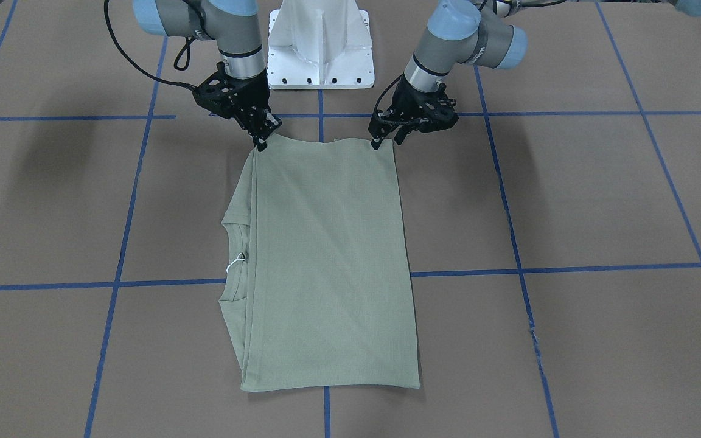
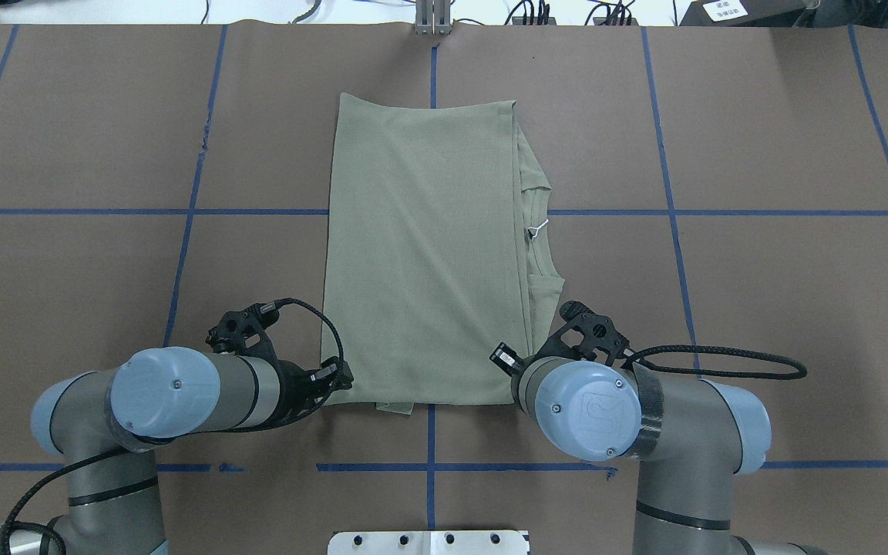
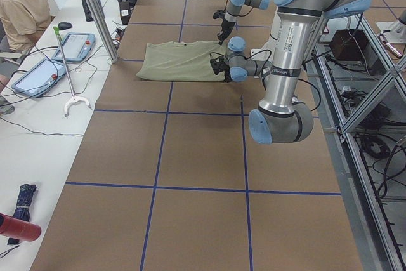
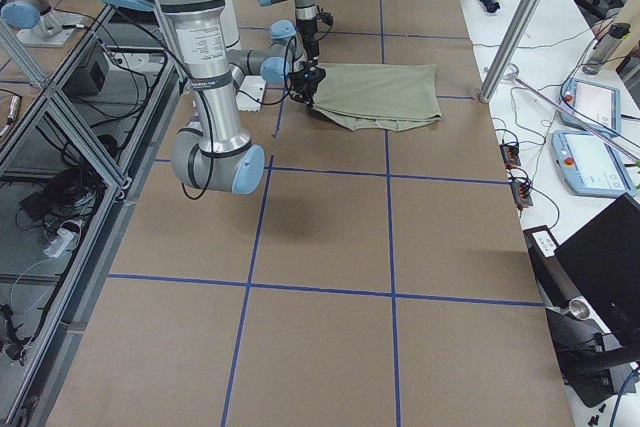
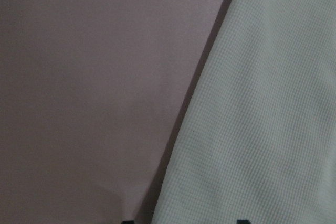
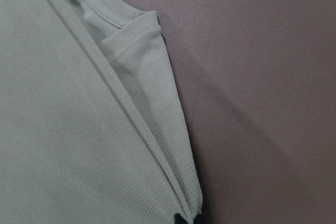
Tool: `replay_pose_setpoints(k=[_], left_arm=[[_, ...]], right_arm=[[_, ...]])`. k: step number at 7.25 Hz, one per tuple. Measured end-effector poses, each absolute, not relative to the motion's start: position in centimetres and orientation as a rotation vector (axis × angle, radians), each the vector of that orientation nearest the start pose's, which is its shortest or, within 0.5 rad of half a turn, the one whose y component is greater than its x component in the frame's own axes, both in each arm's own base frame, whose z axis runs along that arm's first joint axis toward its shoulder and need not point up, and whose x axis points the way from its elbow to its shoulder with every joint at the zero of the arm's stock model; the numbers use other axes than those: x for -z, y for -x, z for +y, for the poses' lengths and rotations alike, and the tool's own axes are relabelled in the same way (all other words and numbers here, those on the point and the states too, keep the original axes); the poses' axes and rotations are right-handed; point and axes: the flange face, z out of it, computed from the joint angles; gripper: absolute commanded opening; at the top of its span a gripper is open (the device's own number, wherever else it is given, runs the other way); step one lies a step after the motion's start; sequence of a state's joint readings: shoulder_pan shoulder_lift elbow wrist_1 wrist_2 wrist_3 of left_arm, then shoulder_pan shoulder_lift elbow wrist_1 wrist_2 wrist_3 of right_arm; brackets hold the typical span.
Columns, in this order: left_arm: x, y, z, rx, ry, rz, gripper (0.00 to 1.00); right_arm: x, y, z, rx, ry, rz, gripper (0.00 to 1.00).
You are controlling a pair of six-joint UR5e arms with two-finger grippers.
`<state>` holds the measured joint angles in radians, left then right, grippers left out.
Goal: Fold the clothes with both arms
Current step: 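Grasp the shirt edge nearest the robot with both grippers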
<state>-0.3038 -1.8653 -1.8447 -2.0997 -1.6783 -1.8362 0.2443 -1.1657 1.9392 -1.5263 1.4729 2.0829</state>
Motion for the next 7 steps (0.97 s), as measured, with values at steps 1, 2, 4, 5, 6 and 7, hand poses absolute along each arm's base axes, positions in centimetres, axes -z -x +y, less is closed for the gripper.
replay_pose_setpoints(k=[1,2,4,5,6,7], left_arm=[[-31.5,-52.4,-29.3,0.451,0.077,1.108,0.00],[-31.4,-52.4,-29.2,0.450,0.078,1.108,0.00],[-31.3,-52.3,-29.3,0.449,0.078,1.112,0.00],[-30.6,-51.4,-29.1,0.445,0.083,1.123,0.00],[-29.7,-49.4,-28.4,0.436,0.095,1.134,0.00],[-28.8,-47.0,-27.2,0.428,0.107,1.140,0.00]], right_arm=[[-27.4,53.7,-28.1,-0.752,0.018,-0.844,0.00],[-27.3,53.7,-28.1,-0.751,0.018,-0.845,0.00],[-27.1,53.7,-28.0,-0.749,0.021,-0.850,0.00],[-26.7,53.5,-27.9,-0.747,0.025,-0.858,0.00],[-26.0,53.0,-27.8,-0.746,0.028,-0.876,0.00],[-25.0,52.2,-27.2,-0.738,0.036,-0.902,0.00]])
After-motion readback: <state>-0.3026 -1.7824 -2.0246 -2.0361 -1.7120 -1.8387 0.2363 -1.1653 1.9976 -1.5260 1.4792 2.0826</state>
